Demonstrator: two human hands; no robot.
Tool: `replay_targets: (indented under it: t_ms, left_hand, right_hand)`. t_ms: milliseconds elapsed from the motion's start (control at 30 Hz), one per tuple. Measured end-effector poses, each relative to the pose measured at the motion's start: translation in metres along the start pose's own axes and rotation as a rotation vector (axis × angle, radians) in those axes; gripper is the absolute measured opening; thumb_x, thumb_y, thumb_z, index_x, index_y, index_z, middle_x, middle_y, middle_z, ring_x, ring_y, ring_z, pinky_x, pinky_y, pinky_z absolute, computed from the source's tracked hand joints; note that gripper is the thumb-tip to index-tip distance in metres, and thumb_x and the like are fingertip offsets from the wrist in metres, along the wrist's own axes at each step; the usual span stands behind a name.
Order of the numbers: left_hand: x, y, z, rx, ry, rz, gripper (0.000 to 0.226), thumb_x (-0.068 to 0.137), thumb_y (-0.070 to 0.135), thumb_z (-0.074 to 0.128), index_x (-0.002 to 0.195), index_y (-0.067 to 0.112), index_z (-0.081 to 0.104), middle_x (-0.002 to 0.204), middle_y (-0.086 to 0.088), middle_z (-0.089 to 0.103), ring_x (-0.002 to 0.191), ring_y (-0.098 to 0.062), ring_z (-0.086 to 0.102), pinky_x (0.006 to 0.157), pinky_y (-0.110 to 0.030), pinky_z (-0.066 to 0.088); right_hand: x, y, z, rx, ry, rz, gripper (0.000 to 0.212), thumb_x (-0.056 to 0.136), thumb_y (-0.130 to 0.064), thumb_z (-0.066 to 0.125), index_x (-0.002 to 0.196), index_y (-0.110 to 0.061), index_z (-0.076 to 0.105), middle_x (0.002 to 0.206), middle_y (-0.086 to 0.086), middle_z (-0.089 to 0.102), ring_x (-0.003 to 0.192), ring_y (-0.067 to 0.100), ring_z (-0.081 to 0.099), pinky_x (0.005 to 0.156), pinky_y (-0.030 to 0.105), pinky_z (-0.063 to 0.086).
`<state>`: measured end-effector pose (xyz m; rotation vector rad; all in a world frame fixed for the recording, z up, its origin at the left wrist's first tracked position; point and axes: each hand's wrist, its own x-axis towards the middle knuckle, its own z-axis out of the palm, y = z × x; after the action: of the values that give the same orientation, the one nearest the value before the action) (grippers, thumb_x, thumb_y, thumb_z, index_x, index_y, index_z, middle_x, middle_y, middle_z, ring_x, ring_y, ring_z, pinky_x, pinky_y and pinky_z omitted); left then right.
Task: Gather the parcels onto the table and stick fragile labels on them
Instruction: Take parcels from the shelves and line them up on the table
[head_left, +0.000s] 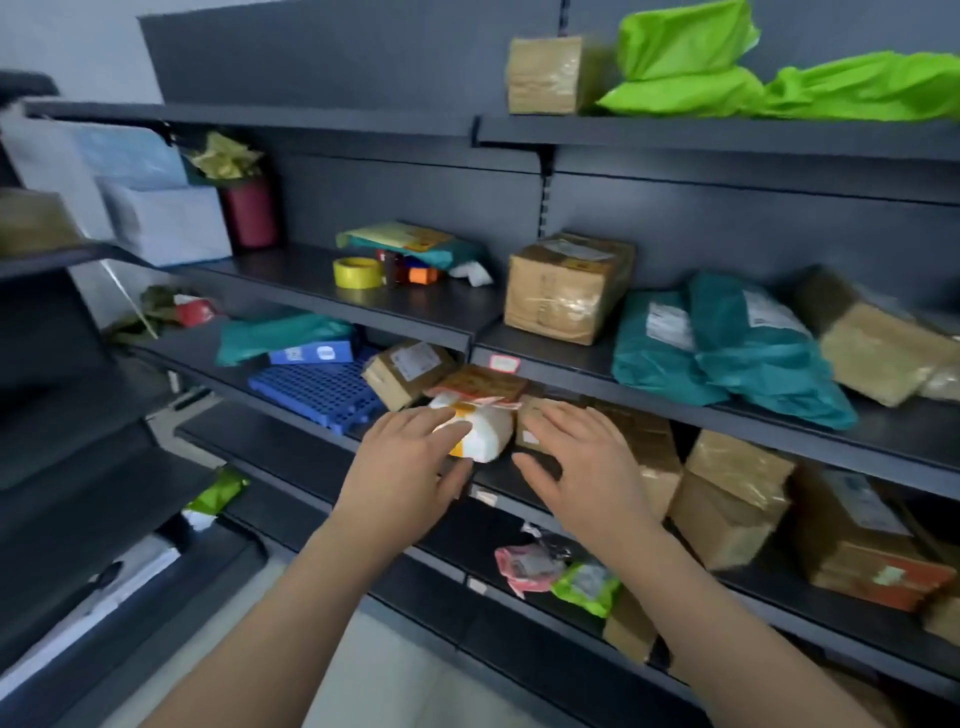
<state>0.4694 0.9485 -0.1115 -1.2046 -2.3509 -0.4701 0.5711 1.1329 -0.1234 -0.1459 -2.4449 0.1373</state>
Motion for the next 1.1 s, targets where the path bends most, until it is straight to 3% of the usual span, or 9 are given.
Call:
replay_targets:
  t_ms: [233, 367, 533, 833, 1100]
  left_hand:
    - [-0.035, -0.140, -0.059, 0.146, 0.031, -0.221, 0.037, 0.082, 0.032, 0.069, 0.117, 0.021, 0.066, 0.120, -0.002, 0.065, 0.110, -0.026, 0.061, 0.096, -0.042, 0.047]
    - [-0.061, -0.201, -0.082, 0.188, 0.067, -0.375, 0.037, 0.083, 0.035, 0.064, 0.117, 0.020, 0.066, 0.120, -0.001, 0.065, 0.109, -0.026, 0.061, 0.096, -0.042, 0.047]
    - [-0.089, -0.260, -0.105, 0.245, 0.083, -0.543, 0.037, 0.084, 0.035, 0.059, 0.117, 0.021, 0.066, 0.121, 0.000, 0.065, 0.110, -0.024, 0.061, 0.098, -0.042, 0.046]
    - [-0.101, -0.369, -0.130, 0.388, 0.085, -0.778, 0.043, 0.091, 0.041, 0.054, 0.132, 0.028, 0.054, 0.136, 0.005, 0.054, 0.124, -0.020, 0.049, 0.107, -0.038, 0.036]
    - [-0.087, -0.463, -0.148, 0.482, 0.145, -0.915, 0.042, 0.091, 0.038, 0.056, 0.131, 0.026, 0.056, 0.136, 0.005, 0.054, 0.122, -0.021, 0.051, 0.103, -0.036, 0.038]
  right_hand:
    - [0.093, -0.114, 0.082, 0.153, 0.016, -0.170, 0.041, 0.086, -0.041, 0.055, 0.116, -0.015, 0.067, 0.121, 0.007, 0.066, 0.112, 0.027, 0.060, 0.100, 0.044, 0.045]
    - [0.137, -0.174, 0.123, 0.243, 0.001, -0.288, 0.048, 0.087, -0.045, 0.046, 0.116, -0.013, 0.067, 0.121, 0.009, 0.066, 0.113, 0.028, 0.060, 0.099, 0.045, 0.046]
    - [0.180, -0.242, 0.171, 0.356, 0.028, -0.416, 0.039, 0.082, -0.037, 0.061, 0.111, -0.012, 0.070, 0.115, 0.010, 0.068, 0.107, 0.030, 0.064, 0.094, 0.050, 0.049]
    - [0.272, -0.342, 0.252, 0.495, -0.020, -0.613, 0.042, 0.085, -0.040, 0.056, 0.116, -0.015, 0.068, 0.120, 0.007, 0.066, 0.112, 0.026, 0.061, 0.102, 0.046, 0.043]
    - [0.360, -0.413, 0.315, 0.593, 0.024, -0.746, 0.037, 0.084, -0.032, 0.070, 0.116, -0.013, 0.068, 0.119, 0.008, 0.067, 0.111, 0.025, 0.062, 0.100, 0.045, 0.043]
